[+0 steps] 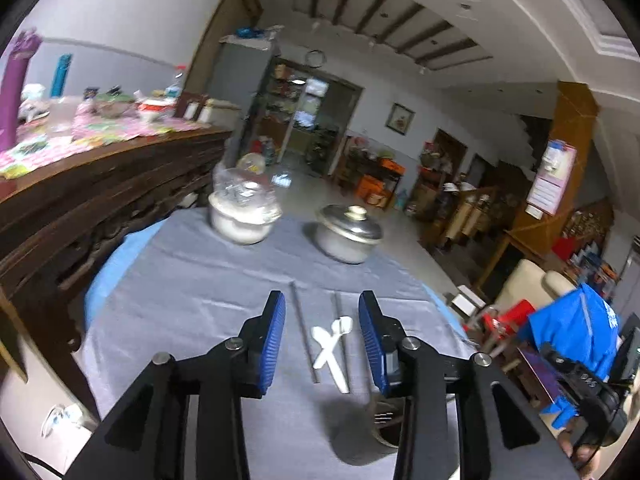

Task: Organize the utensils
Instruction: 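Move both tools over the remaining chopsticks and white spoons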

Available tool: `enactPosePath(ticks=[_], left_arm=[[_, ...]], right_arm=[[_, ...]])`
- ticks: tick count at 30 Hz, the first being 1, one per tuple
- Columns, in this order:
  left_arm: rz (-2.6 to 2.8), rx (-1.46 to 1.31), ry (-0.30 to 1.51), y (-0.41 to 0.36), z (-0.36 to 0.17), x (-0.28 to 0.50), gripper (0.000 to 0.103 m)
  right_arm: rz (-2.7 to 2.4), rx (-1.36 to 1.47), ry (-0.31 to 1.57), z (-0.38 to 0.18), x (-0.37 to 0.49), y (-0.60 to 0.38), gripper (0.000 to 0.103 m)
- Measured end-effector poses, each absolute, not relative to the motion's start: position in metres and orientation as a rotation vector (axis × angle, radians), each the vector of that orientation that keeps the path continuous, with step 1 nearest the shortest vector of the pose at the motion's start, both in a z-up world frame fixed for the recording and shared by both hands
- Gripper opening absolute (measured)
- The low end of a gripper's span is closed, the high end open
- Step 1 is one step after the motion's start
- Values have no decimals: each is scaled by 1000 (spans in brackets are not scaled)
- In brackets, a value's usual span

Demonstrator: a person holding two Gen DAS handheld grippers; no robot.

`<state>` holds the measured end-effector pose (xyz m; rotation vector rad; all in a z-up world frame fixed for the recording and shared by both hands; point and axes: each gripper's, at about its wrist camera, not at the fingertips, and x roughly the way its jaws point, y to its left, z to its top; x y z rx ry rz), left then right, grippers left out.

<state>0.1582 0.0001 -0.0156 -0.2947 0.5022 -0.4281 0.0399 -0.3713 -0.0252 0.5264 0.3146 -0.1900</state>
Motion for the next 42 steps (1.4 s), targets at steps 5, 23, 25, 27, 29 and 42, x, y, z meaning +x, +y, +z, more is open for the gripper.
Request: enactPosePath(ticks=[5,23,25,27,29,42], left_arm=[[-374,-329,612,17,-48,186,39],[-370,-269,911,-6,-149,248,39],[-377,-258,930,-10,-155,255,39],[-380,-239,941,-14,-160,264,39],[-391,-212,954,-21,-163,277,39],[-465,-153,1027,-55,-167,351,39]], right_arm=[[-248,574,371,-42,45,-400,20],[-100,815,769,-176,146,-447,20],[-74,816,799,-183,164,-446,22],[-37,805,828,-189,187,-446,22],[17,808,852,-191,212,-444,22],[187,757,970,-186,340,-414,22]])
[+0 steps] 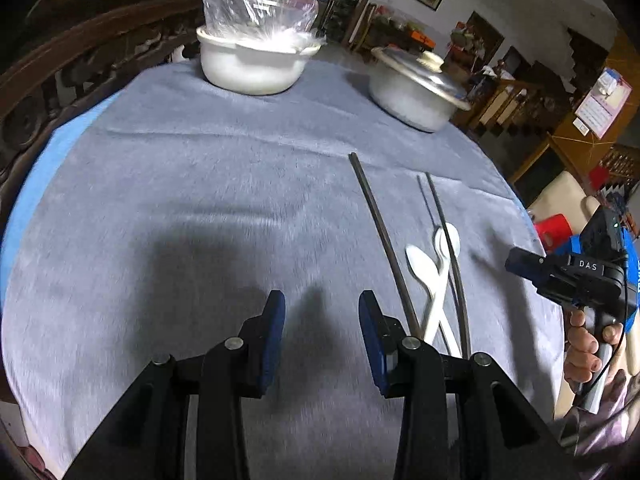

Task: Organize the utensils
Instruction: 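Move both tools over the remaining chopsticks and white spoons, then close the right tool on a chopstick while the left tool grasps another chopstick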

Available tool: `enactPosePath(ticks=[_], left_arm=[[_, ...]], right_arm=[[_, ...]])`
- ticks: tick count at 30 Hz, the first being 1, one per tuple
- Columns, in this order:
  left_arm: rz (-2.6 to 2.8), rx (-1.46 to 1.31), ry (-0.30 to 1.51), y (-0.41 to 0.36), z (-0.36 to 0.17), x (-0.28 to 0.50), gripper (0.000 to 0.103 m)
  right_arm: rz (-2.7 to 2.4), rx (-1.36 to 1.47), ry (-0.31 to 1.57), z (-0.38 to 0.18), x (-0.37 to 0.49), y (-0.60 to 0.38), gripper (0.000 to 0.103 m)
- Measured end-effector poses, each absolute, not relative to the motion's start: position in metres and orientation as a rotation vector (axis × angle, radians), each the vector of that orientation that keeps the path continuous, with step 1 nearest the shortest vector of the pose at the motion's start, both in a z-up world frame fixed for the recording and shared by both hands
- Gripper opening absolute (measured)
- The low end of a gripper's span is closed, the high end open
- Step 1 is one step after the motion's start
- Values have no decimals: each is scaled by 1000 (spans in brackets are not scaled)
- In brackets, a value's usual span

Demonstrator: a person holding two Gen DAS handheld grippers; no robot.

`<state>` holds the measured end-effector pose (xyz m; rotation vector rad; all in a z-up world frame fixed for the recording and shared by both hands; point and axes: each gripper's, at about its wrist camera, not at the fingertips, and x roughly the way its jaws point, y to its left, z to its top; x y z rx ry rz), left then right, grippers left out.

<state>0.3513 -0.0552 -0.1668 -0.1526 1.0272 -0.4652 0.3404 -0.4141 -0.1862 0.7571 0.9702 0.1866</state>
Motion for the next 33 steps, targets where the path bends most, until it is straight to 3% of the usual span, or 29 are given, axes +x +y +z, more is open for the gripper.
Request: enactPosePath(ticks=[4,7,10,20,23,25,30,33], left_arm=[[-472,-127,1051,-71,-162,384,39],[-490,-113,1062,-90,-154,403,39],[-506,-100,1091,-108,-150,424,45],[-434,-95,1234,-149,-167,479,46],[-416,-114,1267,-153,-174,490,45],[-392,-91,1286,-156,-180,494,45],[-387,-69,1276,-167,-186,497,35],[-377,-46,1254,-172,-187,496,14]], right_arm=[[189,697,1007,-181,379,-402,22],[197,648,1050,-175,409,-392,32],[195,600,1074,-170,428,-386,32],[173,534,1215,-188,483,-365,32],[125,494,1247,-198,491,-358,28],[95,463,1247,-203,493,-355,13],[102,465,1175,-197,488,-357,6],[131,508,1114,-189,476,-367,6]])
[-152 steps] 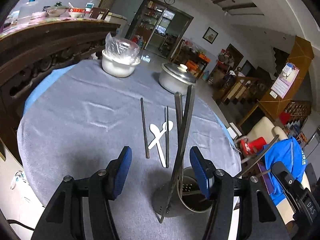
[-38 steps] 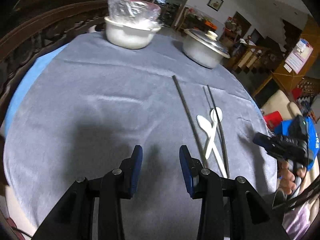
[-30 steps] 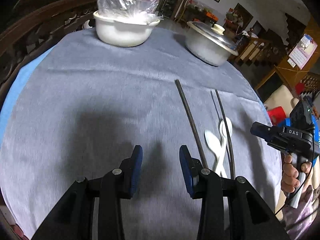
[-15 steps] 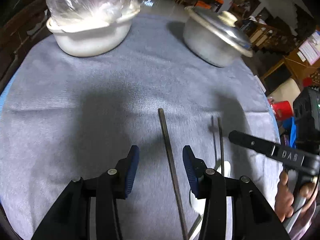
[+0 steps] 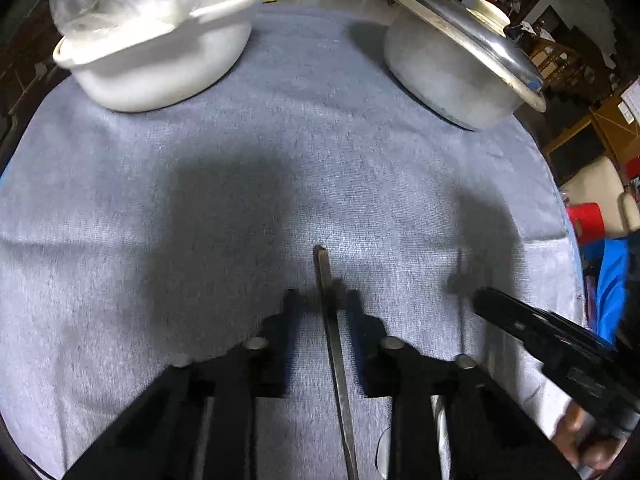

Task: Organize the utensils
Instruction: 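Close the right tool on a chopstick while the left tool grasps another chopstick, then lift the held chopsticks upright and carry them toward the holder cup with both tools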

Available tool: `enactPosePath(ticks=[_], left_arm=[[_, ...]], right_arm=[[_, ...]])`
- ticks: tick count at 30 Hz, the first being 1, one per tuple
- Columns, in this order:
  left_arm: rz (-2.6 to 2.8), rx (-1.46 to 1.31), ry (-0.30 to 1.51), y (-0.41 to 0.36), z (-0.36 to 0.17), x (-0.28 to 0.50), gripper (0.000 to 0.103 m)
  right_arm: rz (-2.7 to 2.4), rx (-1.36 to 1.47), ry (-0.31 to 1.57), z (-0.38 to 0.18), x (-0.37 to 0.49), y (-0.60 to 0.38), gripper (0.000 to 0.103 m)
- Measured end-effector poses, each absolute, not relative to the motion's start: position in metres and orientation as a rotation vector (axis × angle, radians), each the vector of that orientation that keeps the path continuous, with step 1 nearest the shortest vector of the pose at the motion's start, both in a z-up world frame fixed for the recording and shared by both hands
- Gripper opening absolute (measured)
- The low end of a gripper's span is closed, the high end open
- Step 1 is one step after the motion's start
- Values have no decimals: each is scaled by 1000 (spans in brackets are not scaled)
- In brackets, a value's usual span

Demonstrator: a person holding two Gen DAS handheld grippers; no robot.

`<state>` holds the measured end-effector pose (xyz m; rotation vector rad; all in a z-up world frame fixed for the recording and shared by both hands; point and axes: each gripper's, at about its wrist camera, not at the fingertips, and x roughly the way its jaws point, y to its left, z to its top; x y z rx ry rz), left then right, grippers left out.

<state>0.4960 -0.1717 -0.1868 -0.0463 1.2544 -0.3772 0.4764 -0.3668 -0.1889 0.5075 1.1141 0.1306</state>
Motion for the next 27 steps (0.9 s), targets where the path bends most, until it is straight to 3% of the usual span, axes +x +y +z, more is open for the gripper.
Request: enactPosePath(ticks=[1,11,27], left_arm=[[-375,-28,1244,-173,-188,495,8],[-393,-67,1164,-138,-175,472,6],[-348,-194,841,-24,-66,342,5]], right_arm=[[134,518,1096,-186,471,-371,6],[125,622,940,-150,405,-421,6],[7,636,684,-93,261,-456,6]])
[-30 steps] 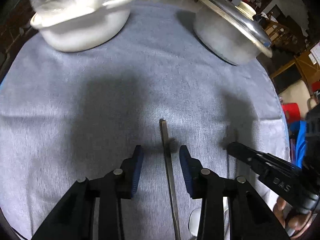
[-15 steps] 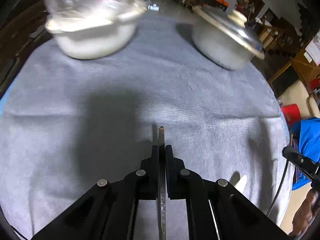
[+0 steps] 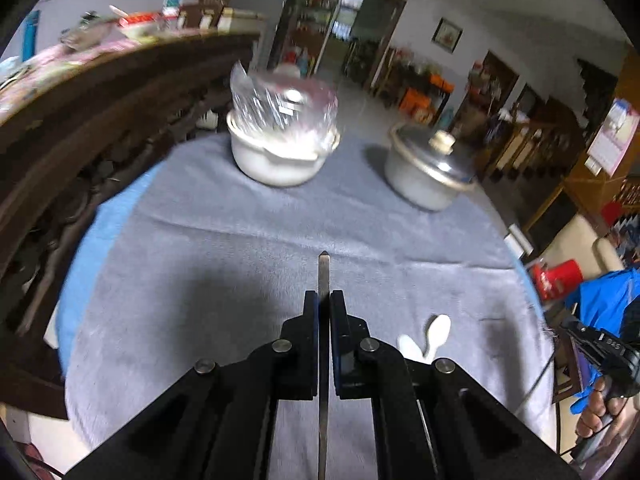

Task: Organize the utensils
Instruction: 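Lift the held chopsticks upright and carry them toward the holder cup with both tools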

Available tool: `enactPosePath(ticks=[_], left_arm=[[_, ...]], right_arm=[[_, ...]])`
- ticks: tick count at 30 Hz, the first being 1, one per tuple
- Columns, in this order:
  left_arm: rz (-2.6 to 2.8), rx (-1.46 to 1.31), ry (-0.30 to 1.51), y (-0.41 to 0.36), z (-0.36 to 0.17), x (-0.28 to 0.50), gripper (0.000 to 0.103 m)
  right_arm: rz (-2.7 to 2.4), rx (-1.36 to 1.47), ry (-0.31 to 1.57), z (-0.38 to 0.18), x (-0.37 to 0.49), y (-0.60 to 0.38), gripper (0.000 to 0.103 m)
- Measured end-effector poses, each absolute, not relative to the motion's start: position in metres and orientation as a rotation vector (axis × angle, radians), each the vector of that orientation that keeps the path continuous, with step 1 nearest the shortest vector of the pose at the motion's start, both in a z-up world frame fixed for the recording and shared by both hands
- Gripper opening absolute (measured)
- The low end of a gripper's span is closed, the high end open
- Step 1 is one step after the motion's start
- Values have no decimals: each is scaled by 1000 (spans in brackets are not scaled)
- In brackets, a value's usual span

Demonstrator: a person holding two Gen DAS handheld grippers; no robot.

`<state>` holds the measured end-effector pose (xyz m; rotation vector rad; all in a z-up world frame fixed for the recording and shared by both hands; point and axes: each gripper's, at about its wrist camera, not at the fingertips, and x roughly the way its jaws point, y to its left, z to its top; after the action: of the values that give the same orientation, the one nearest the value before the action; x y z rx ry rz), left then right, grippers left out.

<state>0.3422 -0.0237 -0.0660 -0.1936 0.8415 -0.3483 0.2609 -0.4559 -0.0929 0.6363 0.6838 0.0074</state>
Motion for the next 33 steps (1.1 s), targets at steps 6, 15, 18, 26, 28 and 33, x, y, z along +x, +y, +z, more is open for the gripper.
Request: enactPosePath(ticks=[6,15,18,26,28,33], left_arm=[[-344,-223,732,-7,-46,278,5],[-356,-262,633,-3,-26,214,5],[-377,-272,612,-5,-17,198,5],[-384,-239,591,-20,-8,178,5],[-373,-212,590,-26,-8,174,5],[-342,-167,597,-38,-10,165,5]], right_arm=[[-59,600,570,-70,201,-448,6],[-156,528,417,-34,126,-423,6],[-171,514,382,-23,106,-417,6],[-195,462,344,-4,72,-405,6],[-200,453,341,-2,68,-404,6],[-199,445,339,4,53,-403,6]])
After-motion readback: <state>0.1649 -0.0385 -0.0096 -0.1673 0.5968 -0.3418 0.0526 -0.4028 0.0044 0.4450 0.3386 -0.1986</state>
